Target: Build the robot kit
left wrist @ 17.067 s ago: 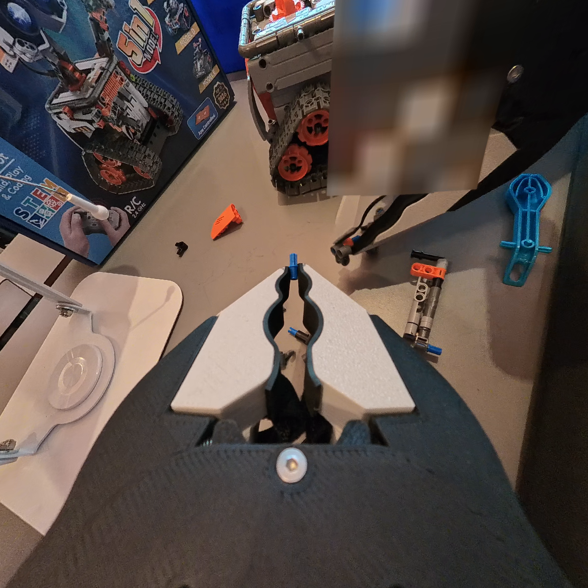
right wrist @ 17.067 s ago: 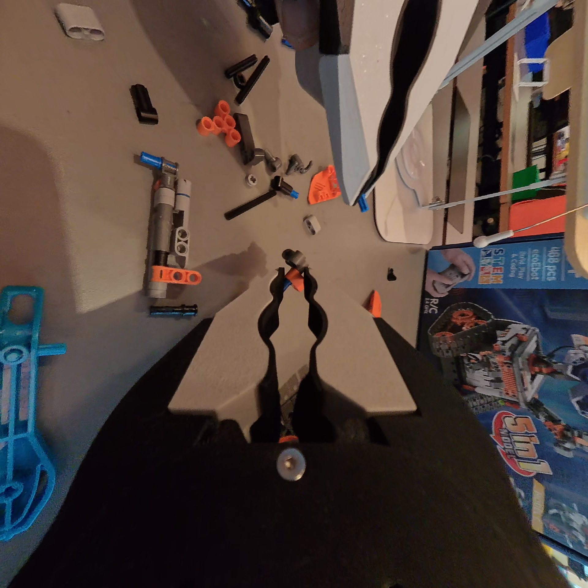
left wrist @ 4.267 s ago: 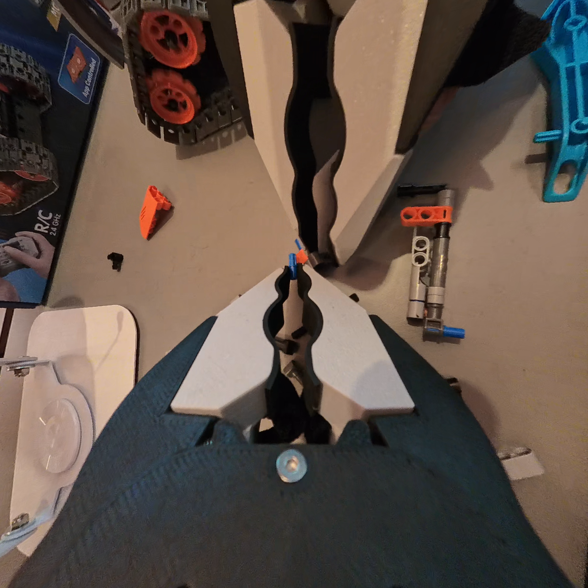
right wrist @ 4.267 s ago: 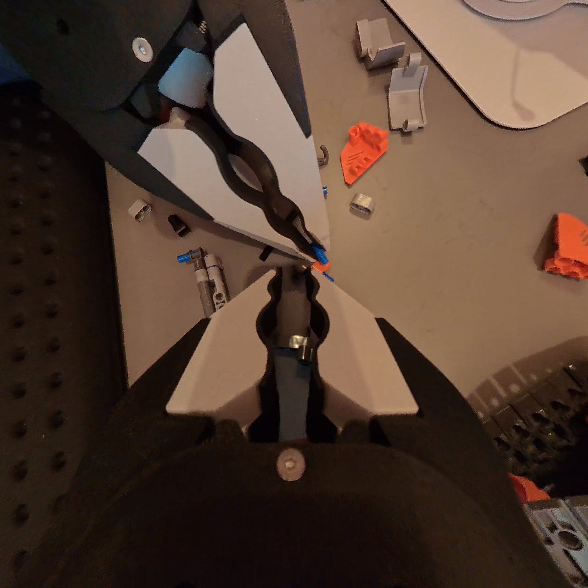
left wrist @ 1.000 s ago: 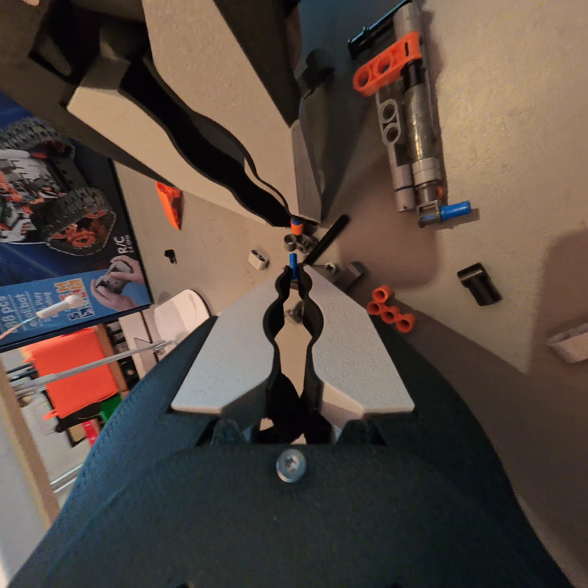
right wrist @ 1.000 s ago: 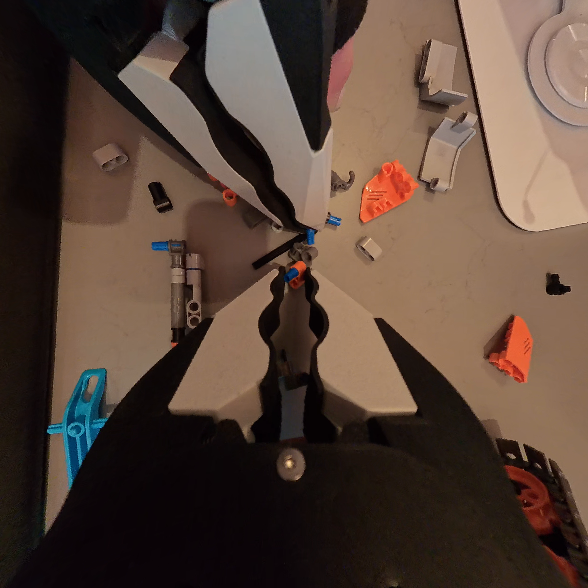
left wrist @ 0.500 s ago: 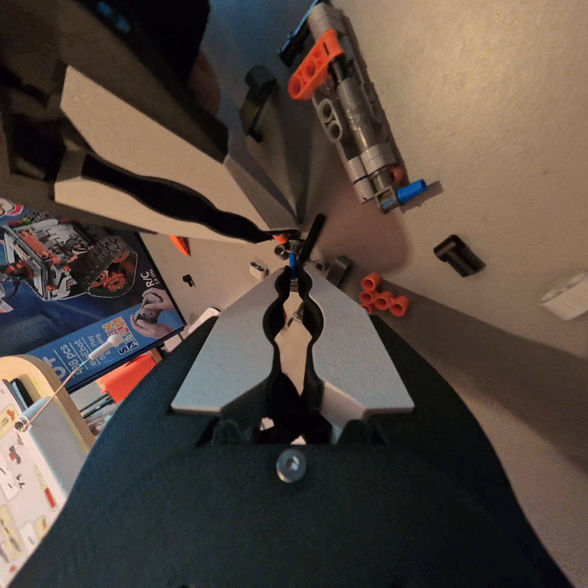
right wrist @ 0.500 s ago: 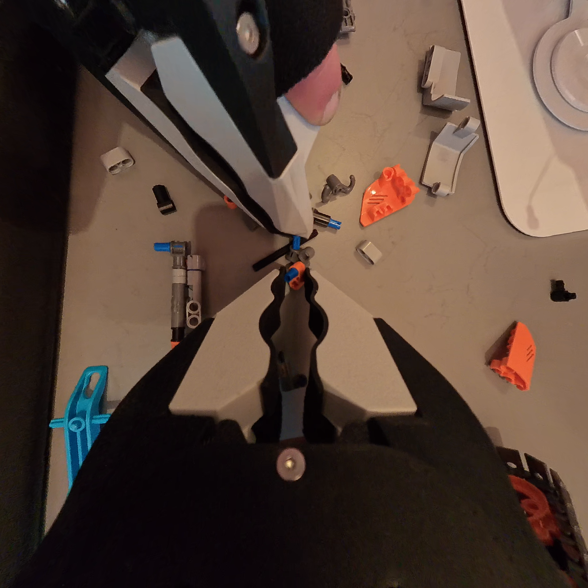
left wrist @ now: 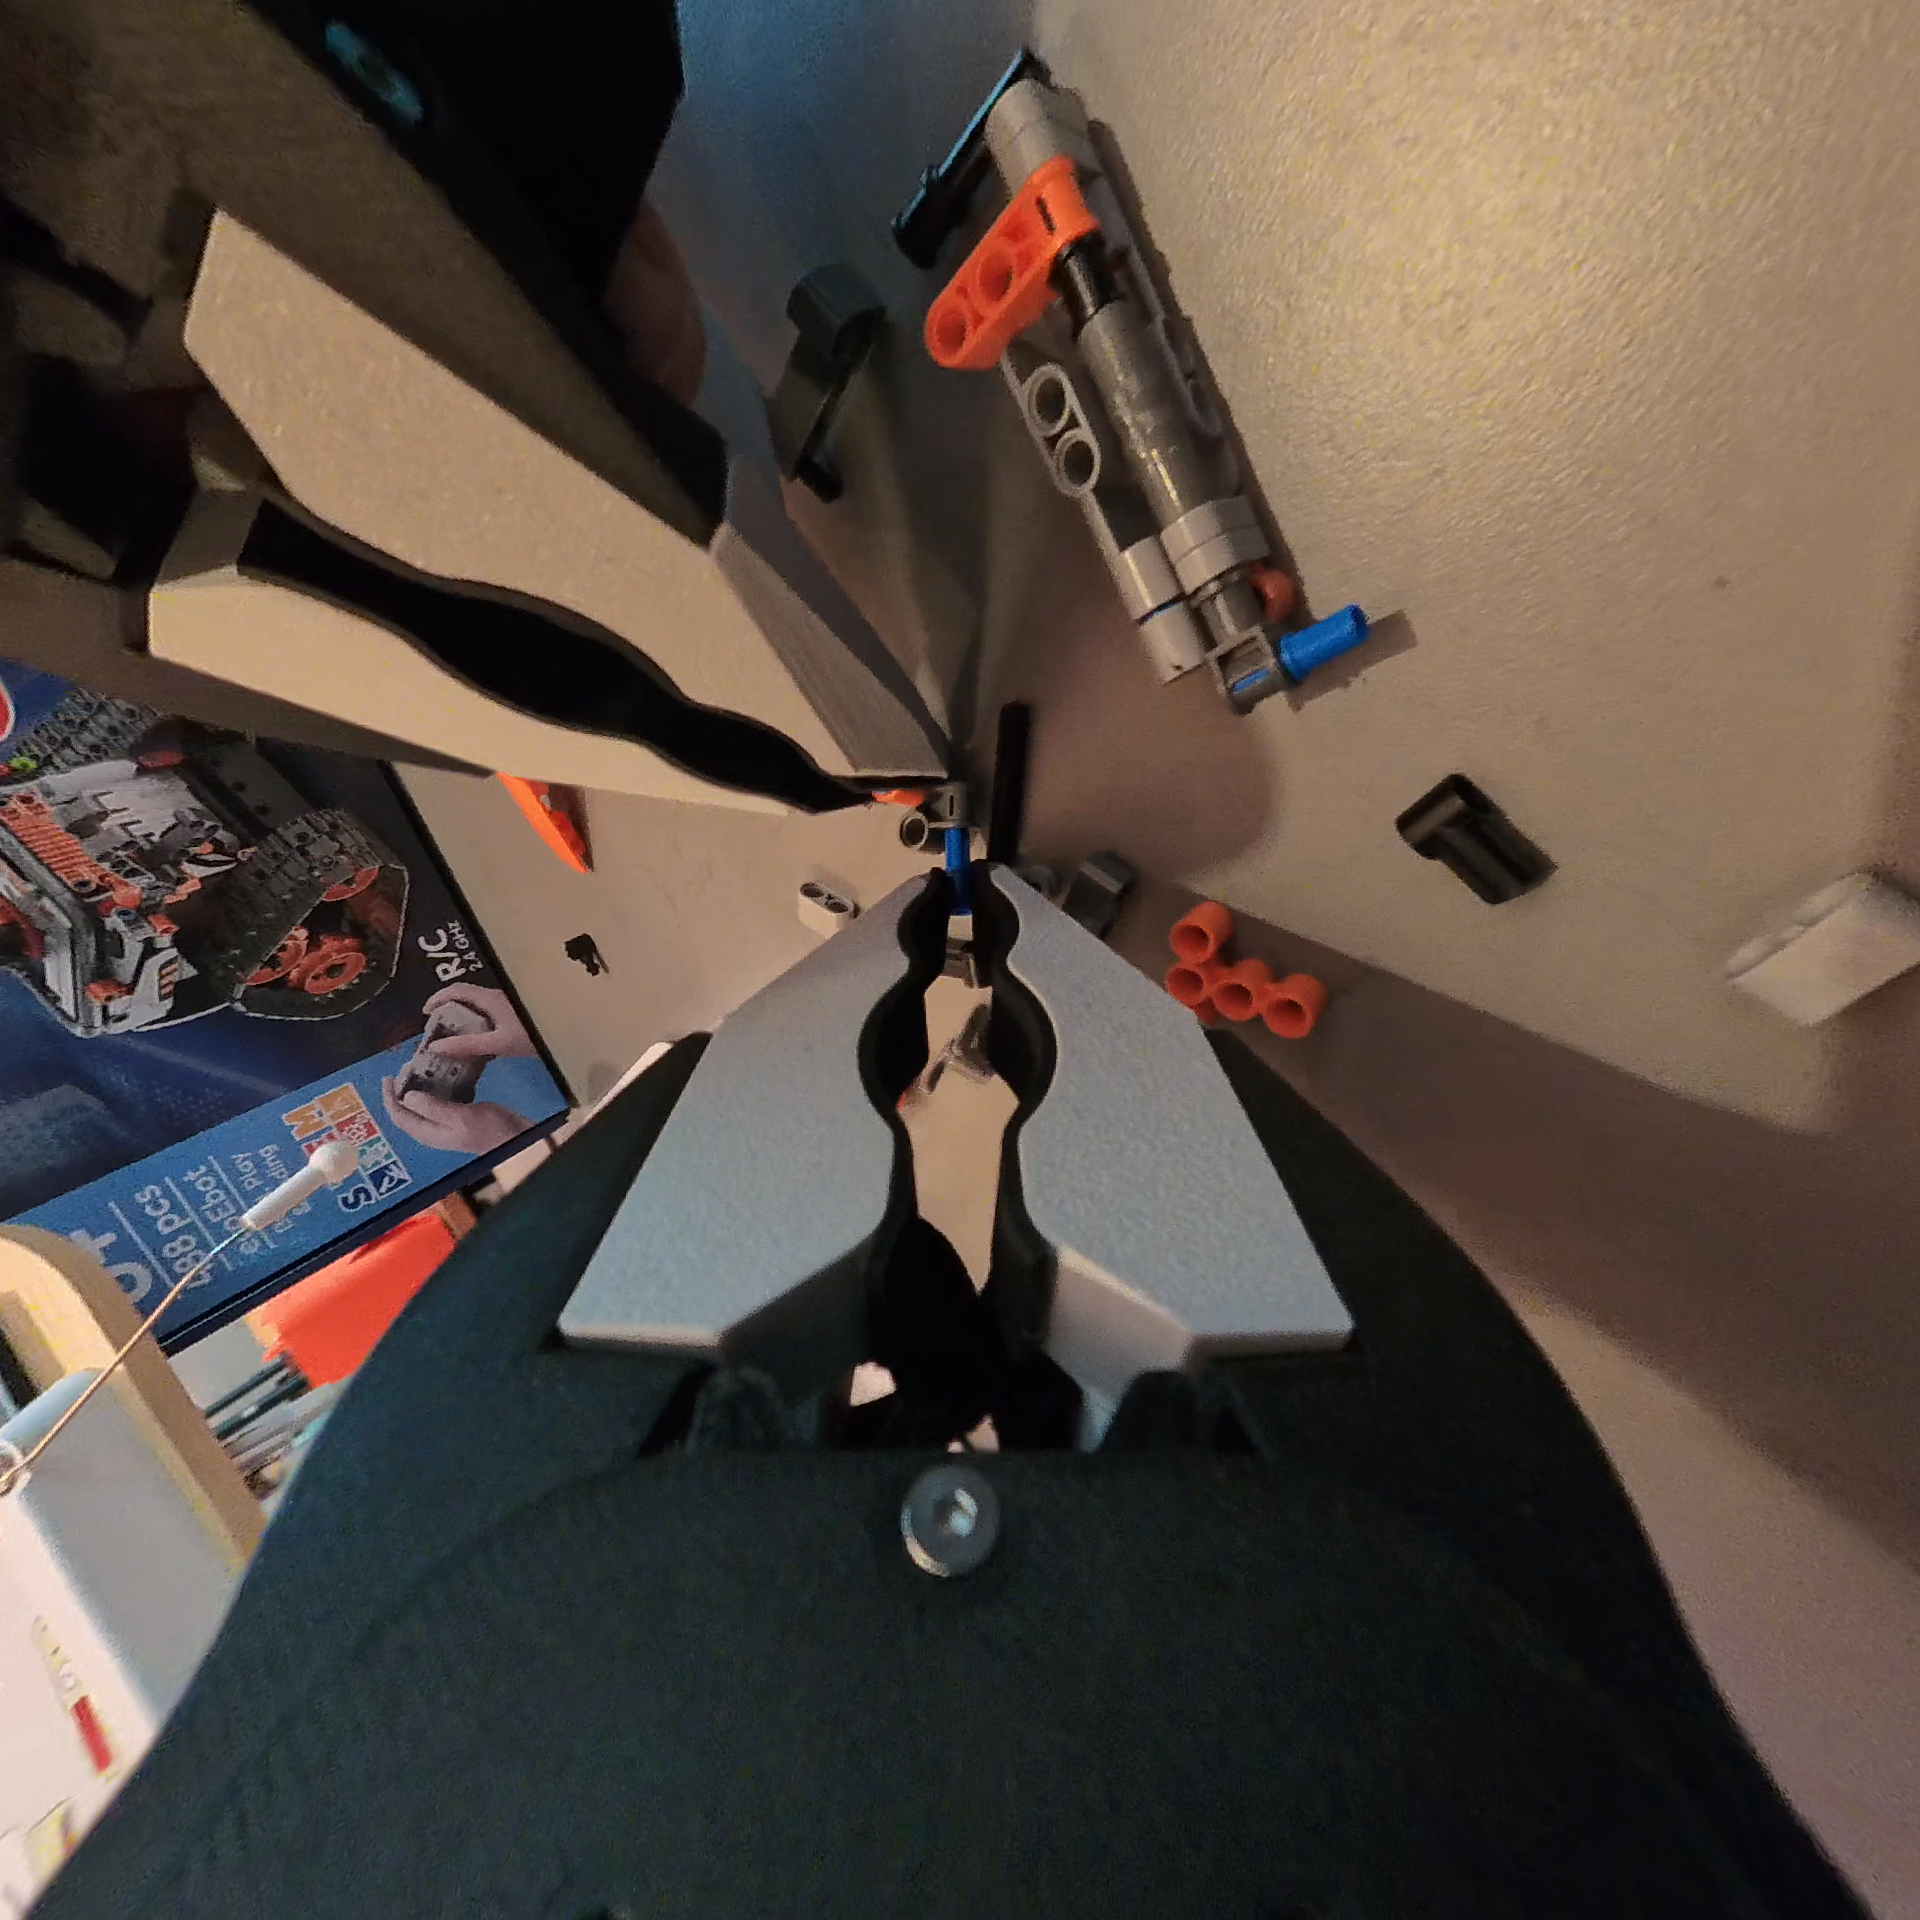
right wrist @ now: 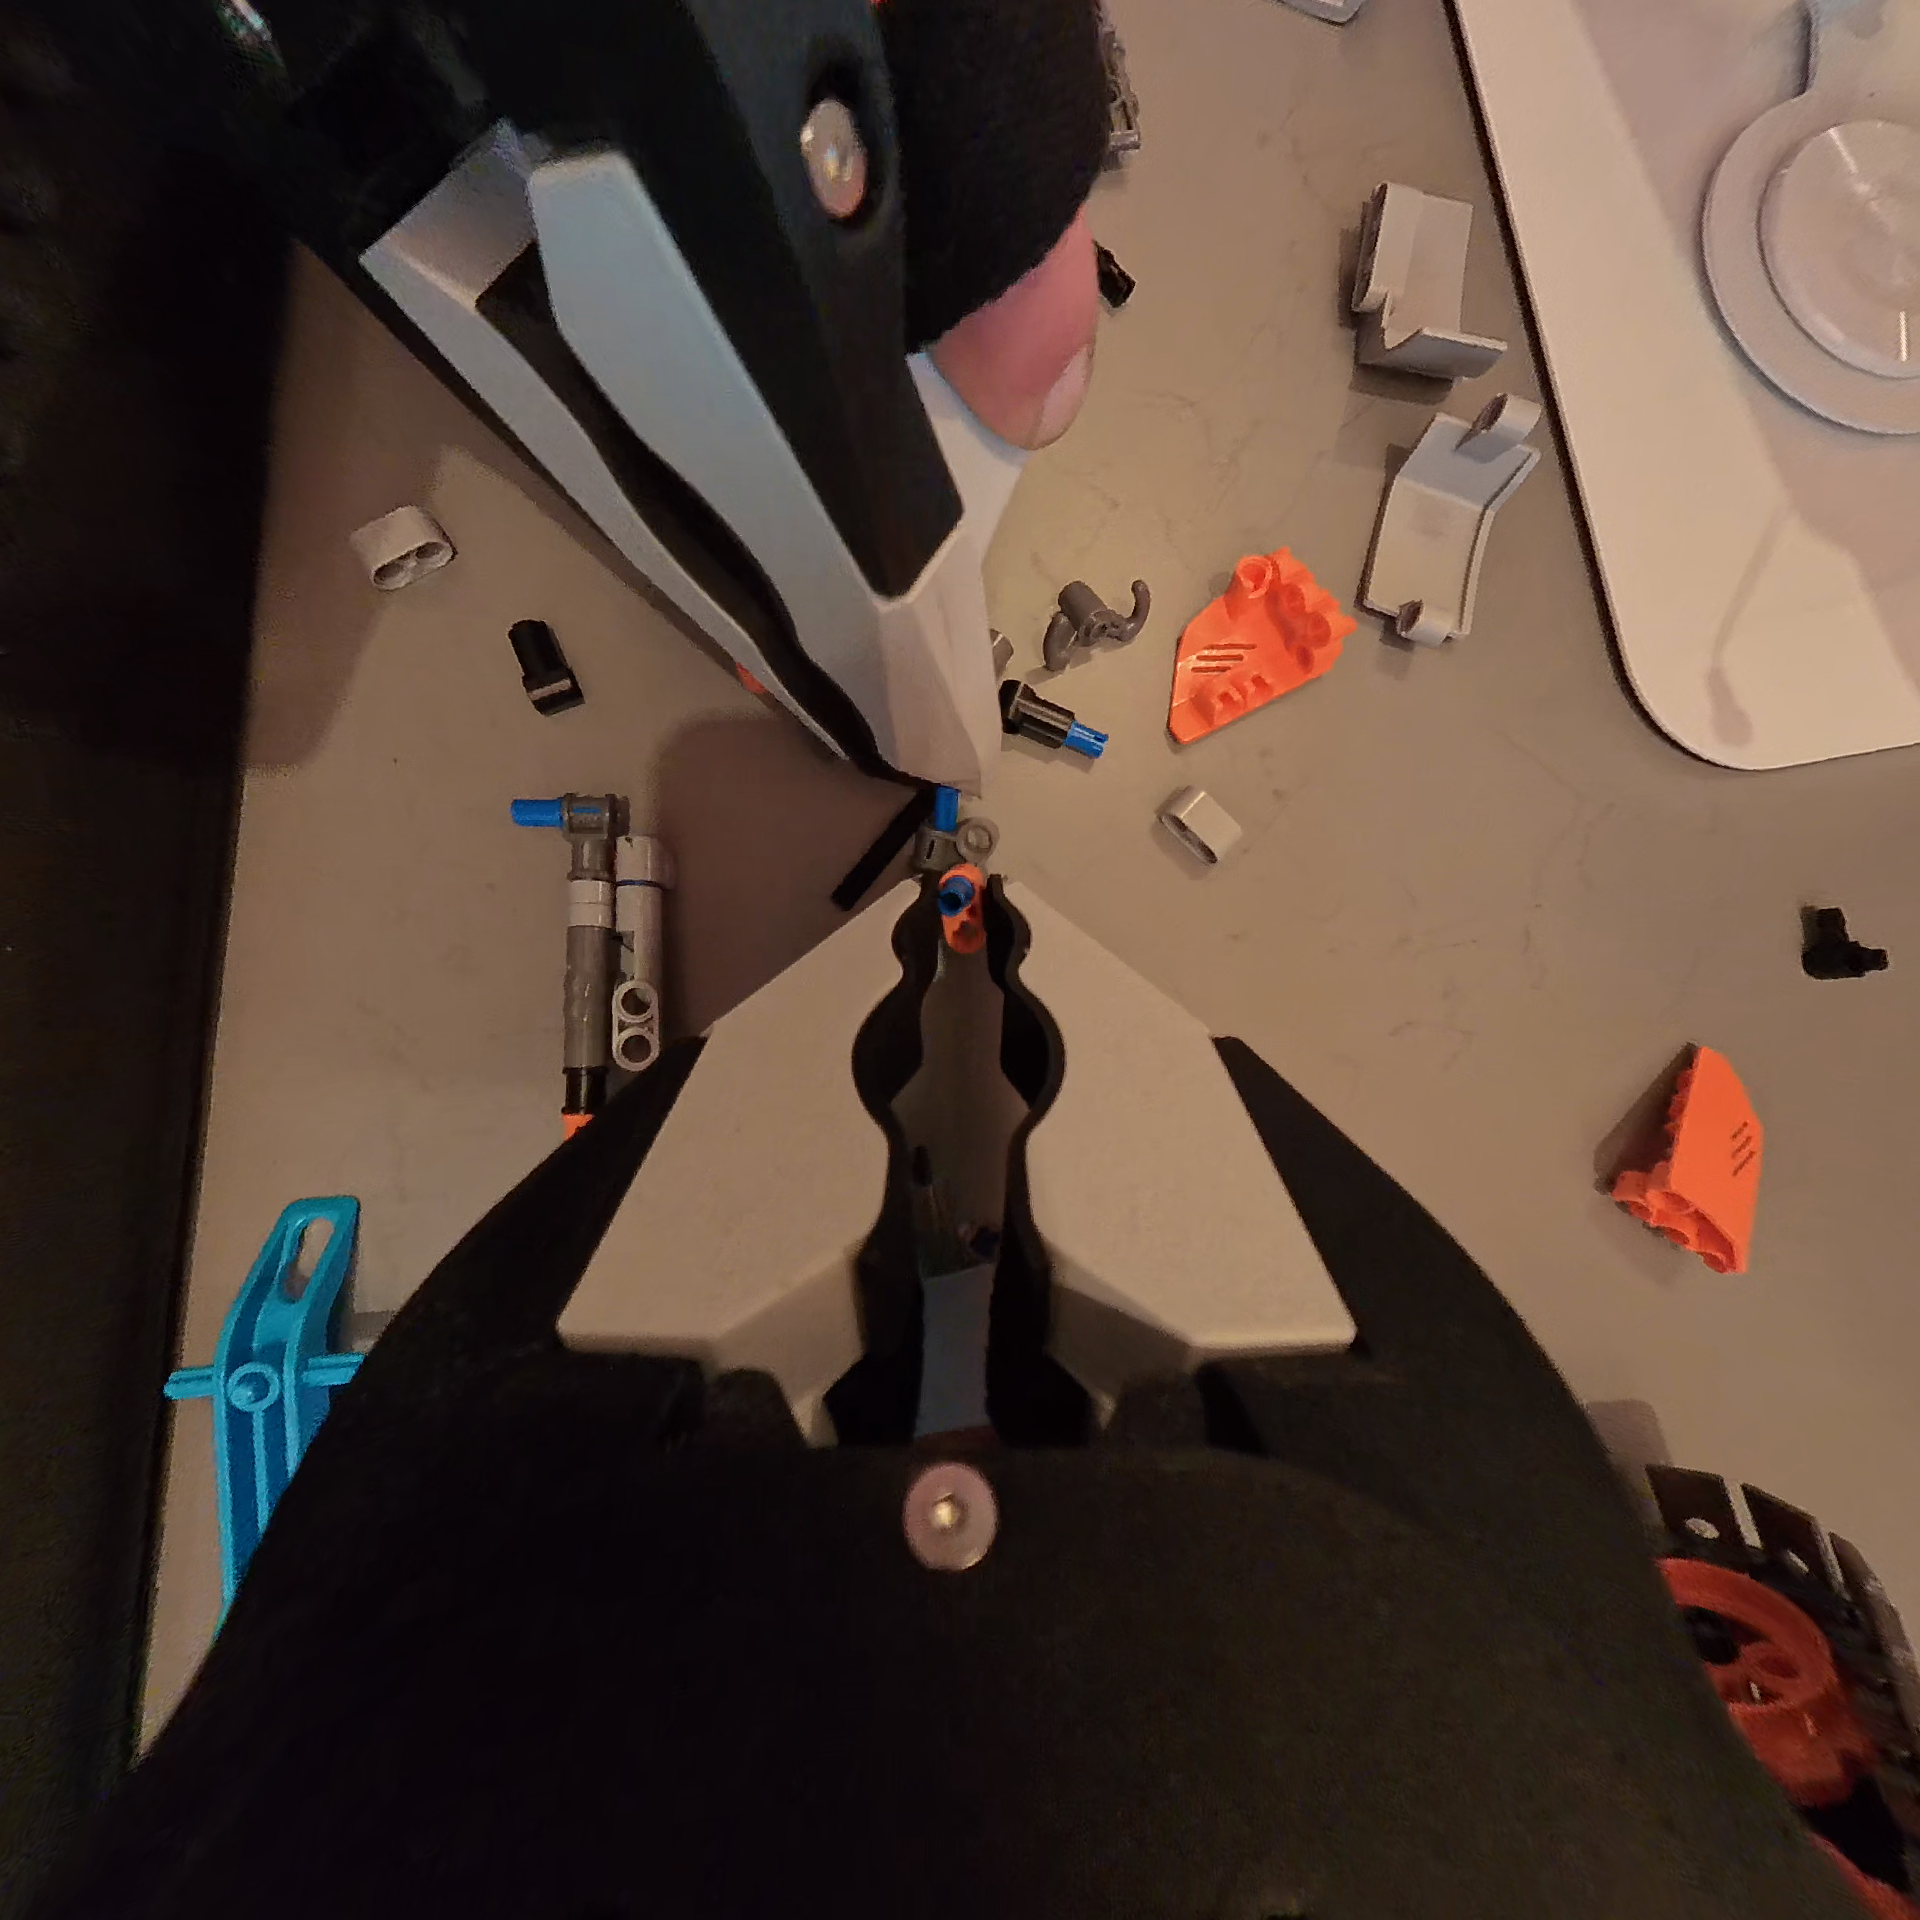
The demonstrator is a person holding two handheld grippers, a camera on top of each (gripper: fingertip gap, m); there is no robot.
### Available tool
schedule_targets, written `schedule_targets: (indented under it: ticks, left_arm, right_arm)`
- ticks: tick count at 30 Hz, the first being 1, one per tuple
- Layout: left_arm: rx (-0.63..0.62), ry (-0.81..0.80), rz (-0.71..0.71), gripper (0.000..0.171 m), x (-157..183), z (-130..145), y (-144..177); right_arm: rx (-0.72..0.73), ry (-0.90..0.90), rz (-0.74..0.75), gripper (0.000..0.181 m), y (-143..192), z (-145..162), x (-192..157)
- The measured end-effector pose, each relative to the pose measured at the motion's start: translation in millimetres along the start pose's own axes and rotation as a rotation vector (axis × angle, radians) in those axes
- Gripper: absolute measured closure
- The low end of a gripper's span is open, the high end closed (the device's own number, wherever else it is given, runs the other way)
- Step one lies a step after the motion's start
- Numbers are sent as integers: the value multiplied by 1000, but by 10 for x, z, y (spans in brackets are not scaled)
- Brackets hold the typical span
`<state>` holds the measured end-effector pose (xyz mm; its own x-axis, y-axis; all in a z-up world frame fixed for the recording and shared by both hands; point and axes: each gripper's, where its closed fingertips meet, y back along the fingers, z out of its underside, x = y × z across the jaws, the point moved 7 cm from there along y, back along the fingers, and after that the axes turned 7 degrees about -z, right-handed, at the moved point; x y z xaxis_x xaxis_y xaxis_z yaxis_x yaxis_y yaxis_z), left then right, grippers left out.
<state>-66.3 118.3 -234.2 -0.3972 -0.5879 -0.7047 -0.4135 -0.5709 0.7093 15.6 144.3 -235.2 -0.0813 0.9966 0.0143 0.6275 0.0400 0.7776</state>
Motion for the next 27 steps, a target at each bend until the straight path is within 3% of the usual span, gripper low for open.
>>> schedule_targets:
  ticks: [11,21,27]
  left_arm:
    - [90,144,92,170,-23,33,8]
    - [74,396,243,170,-88,55,-16]
    - [36,447,291,170,-106,44,-13]
  right_arm:
    - [14,77,53,175,-9,24,-53]
    - [23,125,107,175,-23,42,-90]
    - [35,130,110,175,-23,43,-109]
